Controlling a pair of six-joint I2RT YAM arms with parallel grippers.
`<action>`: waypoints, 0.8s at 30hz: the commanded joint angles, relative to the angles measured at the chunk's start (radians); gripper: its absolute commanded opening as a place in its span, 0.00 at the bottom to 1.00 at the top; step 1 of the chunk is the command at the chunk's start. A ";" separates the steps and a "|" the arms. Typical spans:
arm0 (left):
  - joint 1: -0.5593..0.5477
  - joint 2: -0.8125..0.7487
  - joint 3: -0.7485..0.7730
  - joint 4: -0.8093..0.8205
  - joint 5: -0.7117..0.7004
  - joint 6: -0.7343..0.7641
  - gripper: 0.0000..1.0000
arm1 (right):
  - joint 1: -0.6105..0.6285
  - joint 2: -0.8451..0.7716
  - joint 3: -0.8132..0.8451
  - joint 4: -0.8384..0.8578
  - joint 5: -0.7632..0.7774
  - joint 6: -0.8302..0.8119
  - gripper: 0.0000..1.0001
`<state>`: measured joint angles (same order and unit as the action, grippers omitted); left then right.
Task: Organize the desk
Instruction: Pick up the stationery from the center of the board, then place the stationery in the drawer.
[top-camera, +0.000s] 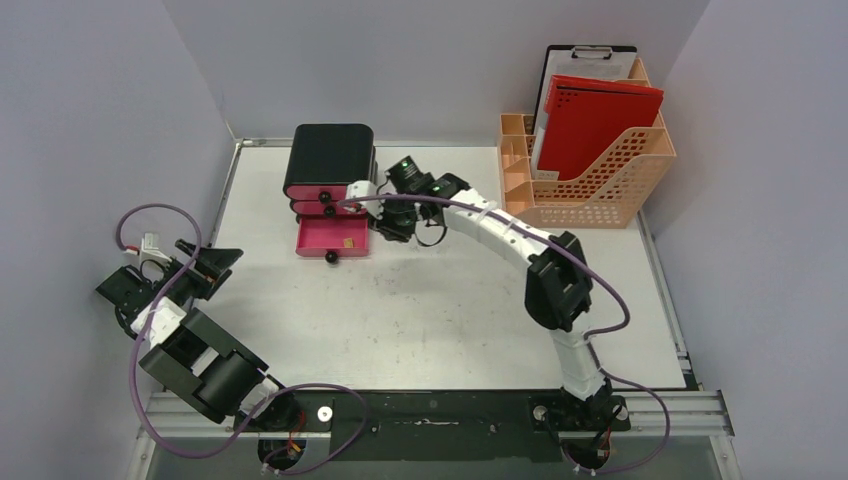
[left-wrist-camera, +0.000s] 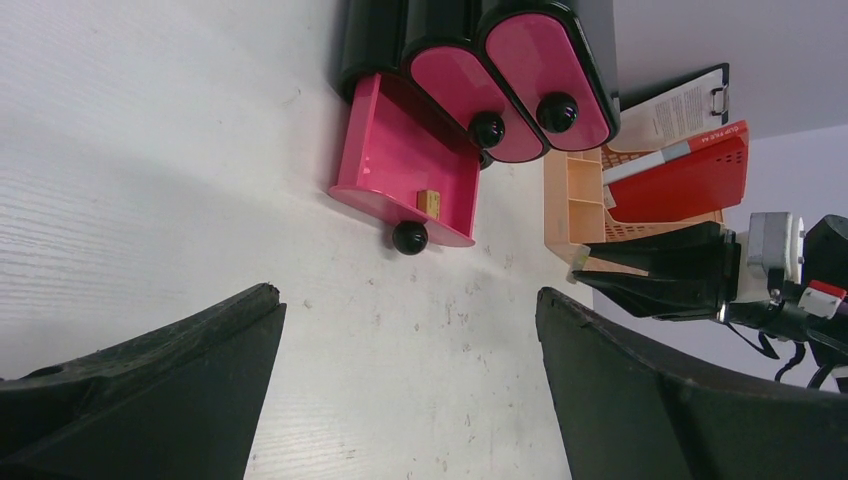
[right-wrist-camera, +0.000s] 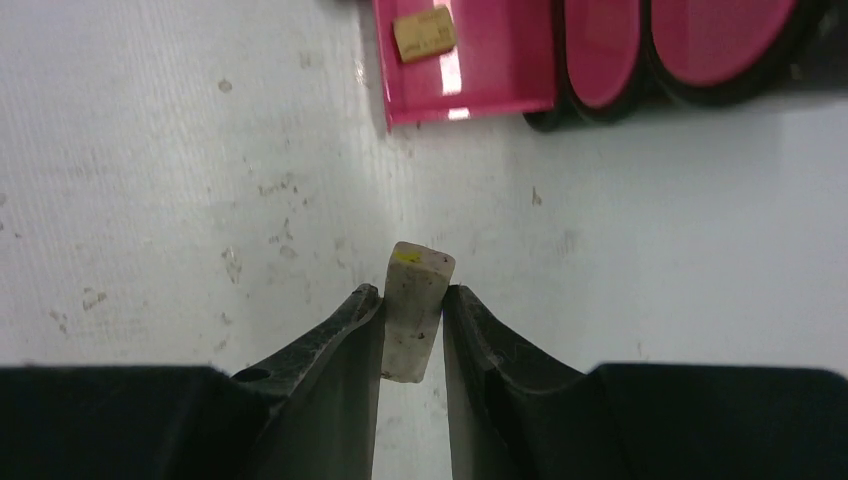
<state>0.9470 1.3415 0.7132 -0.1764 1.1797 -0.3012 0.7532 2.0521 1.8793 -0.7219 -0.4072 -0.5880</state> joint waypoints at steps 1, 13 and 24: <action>0.023 -0.014 0.023 0.012 0.014 0.027 0.96 | 0.070 0.096 0.187 0.005 0.023 -0.073 0.22; 0.039 -0.038 0.014 0.033 0.008 0.019 0.96 | 0.196 0.262 0.268 0.201 0.212 -0.194 0.25; 0.044 -0.036 0.011 0.040 0.006 0.016 0.96 | 0.199 0.351 0.320 0.308 0.259 -0.252 0.29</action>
<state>0.9707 1.3319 0.7132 -0.1757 1.1793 -0.2989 0.9554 2.3928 2.1376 -0.5018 -0.1909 -0.8005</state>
